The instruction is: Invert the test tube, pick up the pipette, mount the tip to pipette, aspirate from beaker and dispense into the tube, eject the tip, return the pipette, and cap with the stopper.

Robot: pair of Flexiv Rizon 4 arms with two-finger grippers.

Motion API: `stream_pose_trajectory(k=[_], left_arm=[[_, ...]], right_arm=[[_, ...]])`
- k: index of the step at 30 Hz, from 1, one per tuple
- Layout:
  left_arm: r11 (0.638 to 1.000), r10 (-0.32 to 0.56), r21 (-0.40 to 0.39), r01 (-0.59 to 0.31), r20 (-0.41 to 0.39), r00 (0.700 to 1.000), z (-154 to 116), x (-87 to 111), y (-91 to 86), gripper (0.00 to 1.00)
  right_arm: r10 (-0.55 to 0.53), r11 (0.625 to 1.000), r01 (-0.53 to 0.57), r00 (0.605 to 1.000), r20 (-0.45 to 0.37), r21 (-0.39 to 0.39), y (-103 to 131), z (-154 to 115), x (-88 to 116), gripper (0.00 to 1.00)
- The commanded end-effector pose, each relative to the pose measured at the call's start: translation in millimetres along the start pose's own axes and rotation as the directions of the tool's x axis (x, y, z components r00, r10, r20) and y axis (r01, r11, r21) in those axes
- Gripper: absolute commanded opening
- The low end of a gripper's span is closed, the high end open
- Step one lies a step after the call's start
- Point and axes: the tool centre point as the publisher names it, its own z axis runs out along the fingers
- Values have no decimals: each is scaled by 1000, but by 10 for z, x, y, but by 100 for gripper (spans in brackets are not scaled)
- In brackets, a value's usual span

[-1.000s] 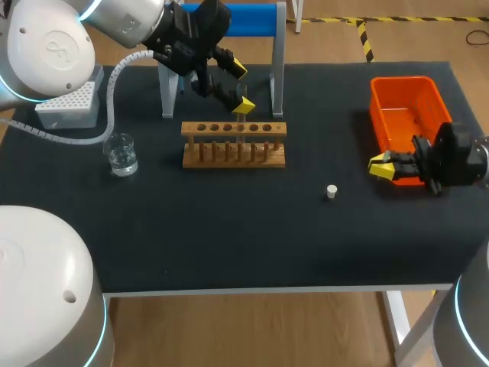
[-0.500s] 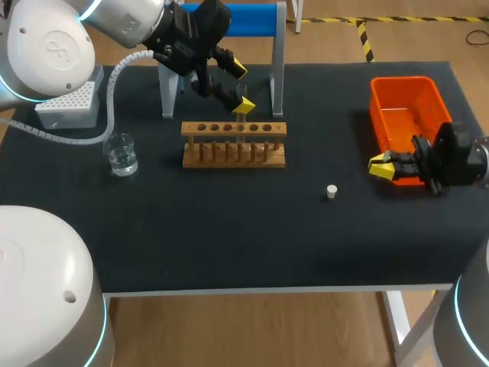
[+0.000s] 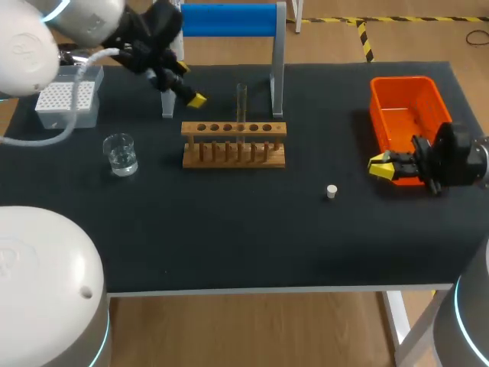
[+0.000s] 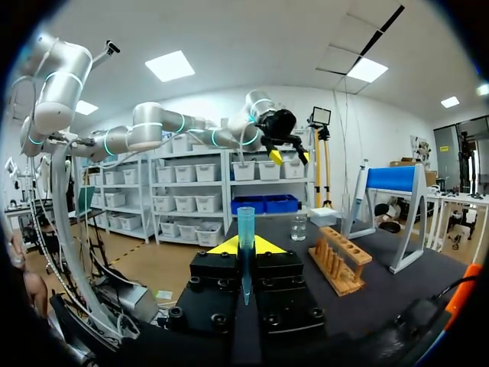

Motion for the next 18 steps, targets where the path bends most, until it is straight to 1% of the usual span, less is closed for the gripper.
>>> stream_pose_trajectory(k=[1, 4, 8, 10, 11, 13, 18], left_arm=[[998, -54, -9, 54, 41, 998, -113, -114, 220, 100], [991, -126, -32, 130, 113, 986, -116, -234, 278, 100], [973, -219, -29, 228, 196, 956, -104, -361, 336, 100], [961, -254, -49, 272, 228, 940, -79, -412, 369, 100], [960, -265, -33, 279, 231, 936, -76, -427, 379, 100], [950, -295, -28, 312, 256, 920, -82, -463, 398, 100], [933, -344, 8, 360, 309, 886, -105, -541, 421, 100]], right_arm=[[0, 1000, 0, 1000, 1, 1, 2, -5, 11, 0], [0, 1000, 0, 1000, 1, 1, 2, -5, 11, 0], [0, 1000, 0, 1000, 1, 1, 2, -5, 11, 0], [0, 1000, 0, 1000, 1, 1, 2, -5, 11, 0], [0, 1000, 0, 1000, 1, 1, 2, -5, 11, 0], [0, 1000, 0, 1000, 1, 1, 2, -5, 11, 0], [0, 1000, 0, 1000, 1, 1, 2, -5, 11, 0]])
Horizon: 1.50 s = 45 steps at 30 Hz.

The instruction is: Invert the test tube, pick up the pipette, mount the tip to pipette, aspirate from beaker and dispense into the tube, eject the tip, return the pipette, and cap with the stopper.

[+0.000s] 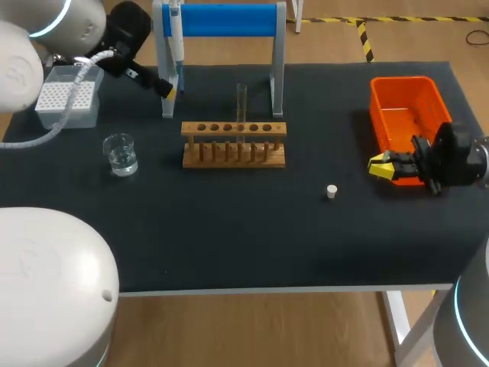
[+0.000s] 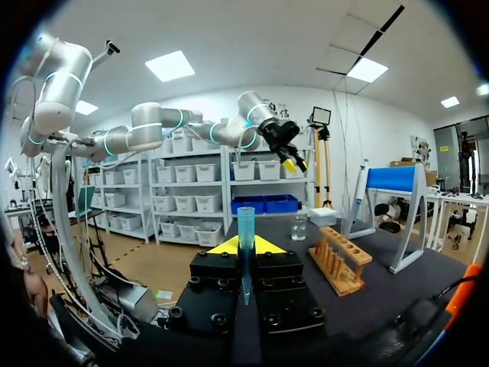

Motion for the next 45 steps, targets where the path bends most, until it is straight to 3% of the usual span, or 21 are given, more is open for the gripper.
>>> stream_pose_trajectory(k=[1, 16, 30, 45], left_arm=[[1000, -30, 6, 30, 52, 998, 15, -34, 7, 100], [989, -150, 36, 146, 162, 975, 147, -86, -119, 100], [947, -313, 157, 279, 273, 910, 249, -294, -230, 100], [924, -355, 262, 277, 325, 877, 306, -410, -502, 100]], right_arm=[[0, 1000, 0, 1000, 1, 1, 3, -6, 12, 0], [0, 1000, 0, 1000, 1, 1, 3, -6, 12, 0], [0, 1000, 0, 1000, 1, 1, 3, -6, 12, 0], [0, 1000, 0, 1000, 1, 1, 3, -6, 12, 0]])
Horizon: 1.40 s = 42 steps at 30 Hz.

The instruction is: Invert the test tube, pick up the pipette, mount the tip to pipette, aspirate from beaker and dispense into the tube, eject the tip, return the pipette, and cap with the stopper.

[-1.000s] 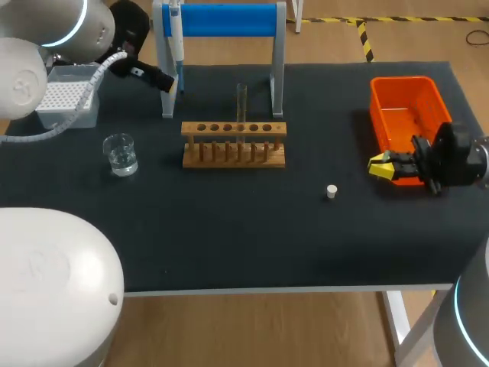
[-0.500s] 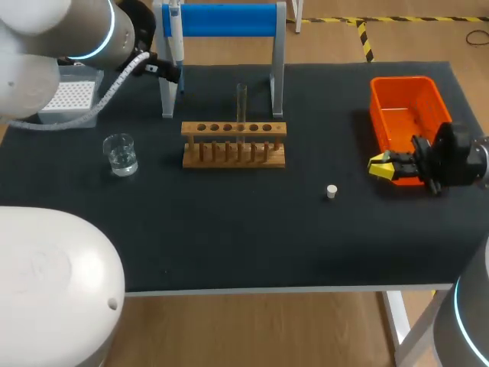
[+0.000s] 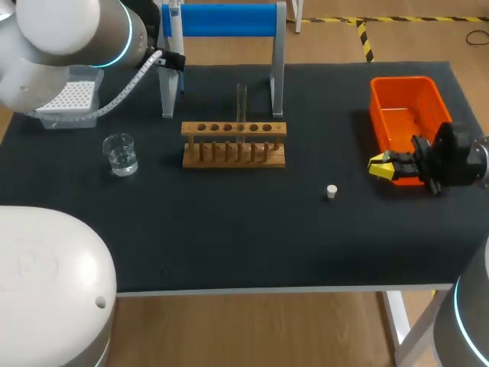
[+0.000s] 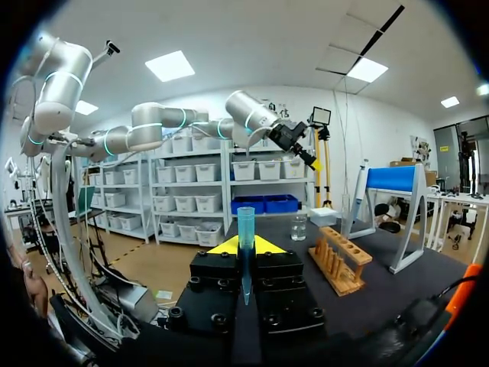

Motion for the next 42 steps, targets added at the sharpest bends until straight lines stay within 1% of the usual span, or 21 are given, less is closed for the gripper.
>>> stream_pose_trajectory(k=[1, 3, 15, 24, 36, 42], left_arm=[[1000, -13, 18, 12, 22, 1000, 65, 45, -54, 100], [999, -25, 36, 24, 32, 999, 81, 47, -79, 100], [996, -65, 70, 61, 52, 997, 239, 121, -242, 100], [994, -71, 86, 66, 58, 996, 384, 187, -376, 100], [988, -88, 130, 79, 67, 994, 616, 215, -578, 100], [986, -90, 146, 79, 69, 994, 747, 239, -636, 100]], right_arm=[[0, 1000, 0, 1000, 1, 1, 1, -4, 12, 0], [0, 1000, 0, 1000, 1, 1, 1, -4, 12, 0], [0, 1000, 0, 1000, 1, 1, 1, -4, 12, 0], [0, 1000, 0, 1000, 1, 1, 1, -4, 12, 0], [0, 1000, 0, 1000, 1, 1, 1, -4, 12, 0], [0, 1000, 0, 1000, 1, 1, 1, -4, 12, 0]])
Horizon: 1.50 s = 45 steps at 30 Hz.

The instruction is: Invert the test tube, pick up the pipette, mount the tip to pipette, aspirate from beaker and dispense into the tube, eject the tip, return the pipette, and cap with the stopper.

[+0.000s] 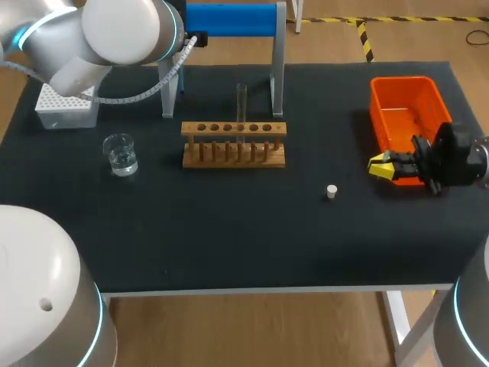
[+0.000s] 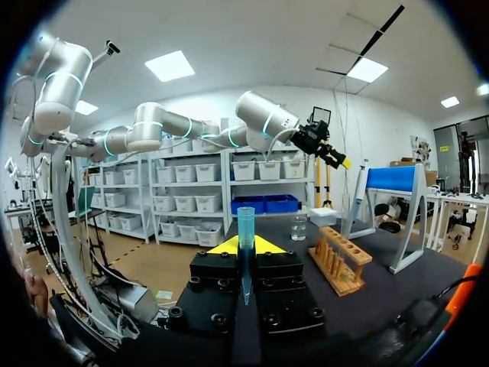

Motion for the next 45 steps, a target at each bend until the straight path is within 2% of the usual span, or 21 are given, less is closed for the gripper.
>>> stream_pose_trajectory(k=[1, 19, 45], left_arm=[[1000, -3, 0, 3, 2, 1000, 158, 59, -19, 100], [998, -49, 36, 48, 13, 999, 423, -15, -47, 100], [998, -43, 51, 42, 9, 999, 778, -2, -119, 100]], right_arm=[[0, 1000, 0, 1000, 1, 1, -1, -3, 9, 0], [0, 1000, 0, 1000, 1, 1, -1, -3, 9, 0], [0, 1000, 0, 1000, 1, 1, -1, -3, 9, 0]])
